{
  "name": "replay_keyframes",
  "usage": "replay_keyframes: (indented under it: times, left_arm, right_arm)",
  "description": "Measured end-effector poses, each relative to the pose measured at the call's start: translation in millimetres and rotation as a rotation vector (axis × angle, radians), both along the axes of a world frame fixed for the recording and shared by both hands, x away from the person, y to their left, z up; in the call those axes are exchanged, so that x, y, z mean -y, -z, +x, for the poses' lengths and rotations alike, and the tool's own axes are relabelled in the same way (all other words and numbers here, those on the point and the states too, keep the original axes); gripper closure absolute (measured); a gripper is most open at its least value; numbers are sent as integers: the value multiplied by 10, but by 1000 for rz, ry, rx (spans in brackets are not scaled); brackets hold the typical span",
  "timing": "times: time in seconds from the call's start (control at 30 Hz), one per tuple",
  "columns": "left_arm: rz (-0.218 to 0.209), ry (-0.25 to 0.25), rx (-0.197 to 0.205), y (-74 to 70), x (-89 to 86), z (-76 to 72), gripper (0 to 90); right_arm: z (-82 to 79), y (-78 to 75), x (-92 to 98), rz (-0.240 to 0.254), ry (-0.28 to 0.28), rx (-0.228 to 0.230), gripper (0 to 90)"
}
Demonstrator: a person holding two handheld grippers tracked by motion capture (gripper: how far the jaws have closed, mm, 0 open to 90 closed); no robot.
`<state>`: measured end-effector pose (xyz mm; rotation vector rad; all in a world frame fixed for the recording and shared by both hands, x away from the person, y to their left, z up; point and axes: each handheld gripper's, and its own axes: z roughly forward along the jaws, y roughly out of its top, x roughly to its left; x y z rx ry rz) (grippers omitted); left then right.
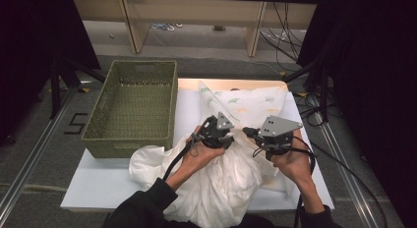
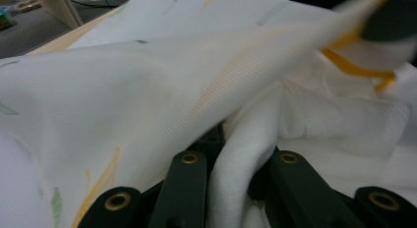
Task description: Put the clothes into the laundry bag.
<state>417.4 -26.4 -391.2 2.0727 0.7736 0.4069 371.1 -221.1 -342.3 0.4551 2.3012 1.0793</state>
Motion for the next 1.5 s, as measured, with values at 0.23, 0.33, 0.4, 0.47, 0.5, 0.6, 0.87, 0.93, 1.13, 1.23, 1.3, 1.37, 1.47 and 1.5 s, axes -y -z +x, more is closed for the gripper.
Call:
replay_keyframes:
  times: [0.23,0.33,0.4,0.47,0.5,0.6,0.87,0.93,1.13,1.23,1.3,1.37,1.47,1.5]
  left_arm:
    - [10,27,-130,187,-27,127,503]
    - [-24,66,-120,48,-185,-29,346]
    - [-7,94,-95,-60,-345,-193,258]
    - [-1,109,-72,-125,-500,-308,225]
    - [0,109,-73,-139,-559,-346,219]
    - [4,91,-78,-117,-776,-422,192]
    - [-39,170,-222,326,-677,-256,432]
    - [-78,190,-223,353,-583,-276,617]
    - [-142,206,-177,166,-194,-400,757]
    - [-99,165,-114,79,-7,-374,772]
    - [-97,126,-108,59,-11,-243,774]
    - [-108,54,-96,81,-70,-78,775]
    - [-119,-21,-119,192,-88,107,771]
    - [-107,-18,-126,225,-75,129,755]
  right_arm:
    - [63,138,-16,-21,11,-41,900]
    - [86,161,15,-14,13,-45,900]
    - [85,147,32,-5,17,-49,900]
    - [87,142,44,0,20,-50,900]
    - [86,141,43,-2,22,-48,900]
    - [79,138,28,-2,21,-47,900]
    - [64,133,-12,-5,11,-44,900]
    - [63,134,-28,-12,5,-39,900]
    - [7,91,-102,-1,-23,-36,900]
    - [-40,38,-131,-1,-35,-20,900]
    - [-54,2,-96,1,-28,-3,900]
    - [-59,-22,-37,16,-16,-11,900]
    - [-45,-10,-12,15,-18,-15,900]
    - [-35,16,-30,9,-14,-27,900]
